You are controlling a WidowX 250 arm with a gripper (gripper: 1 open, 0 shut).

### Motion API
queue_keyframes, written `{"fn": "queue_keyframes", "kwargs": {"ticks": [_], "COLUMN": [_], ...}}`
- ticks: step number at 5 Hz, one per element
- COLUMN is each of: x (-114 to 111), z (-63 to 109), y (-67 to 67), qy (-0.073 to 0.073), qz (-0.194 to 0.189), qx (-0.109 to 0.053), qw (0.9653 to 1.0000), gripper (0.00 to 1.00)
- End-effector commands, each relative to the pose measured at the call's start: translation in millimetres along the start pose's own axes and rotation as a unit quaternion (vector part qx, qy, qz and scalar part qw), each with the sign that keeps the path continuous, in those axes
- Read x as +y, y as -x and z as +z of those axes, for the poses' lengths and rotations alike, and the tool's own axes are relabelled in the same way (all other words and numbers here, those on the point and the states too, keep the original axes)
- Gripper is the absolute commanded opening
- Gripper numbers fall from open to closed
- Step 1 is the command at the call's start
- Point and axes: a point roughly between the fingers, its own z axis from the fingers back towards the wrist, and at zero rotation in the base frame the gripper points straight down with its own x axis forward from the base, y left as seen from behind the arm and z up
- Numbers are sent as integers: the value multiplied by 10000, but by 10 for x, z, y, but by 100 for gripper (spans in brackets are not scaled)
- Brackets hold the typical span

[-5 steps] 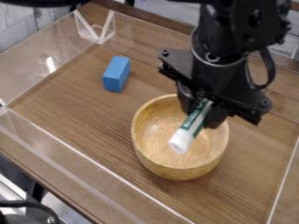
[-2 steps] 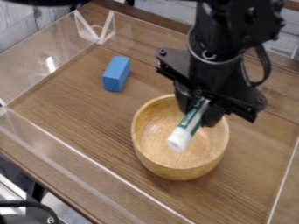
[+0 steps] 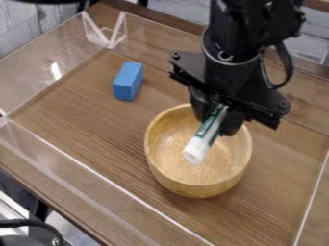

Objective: Put the green marker in the brown bowl

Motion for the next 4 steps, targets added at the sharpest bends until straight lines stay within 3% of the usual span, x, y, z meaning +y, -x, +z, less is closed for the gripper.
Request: {"fn": "queue_keyframes", "kwargs": {"ticks": [1, 2, 4], "x": [20, 56, 159], "z": [70, 57, 155], "y": [-93, -104, -163], "qy": [83, 59, 9], "qz": [94, 104, 136], "qx": [-160, -143, -194], "qw": [9998, 9998, 9997], "gripper": [100, 0, 0]}}
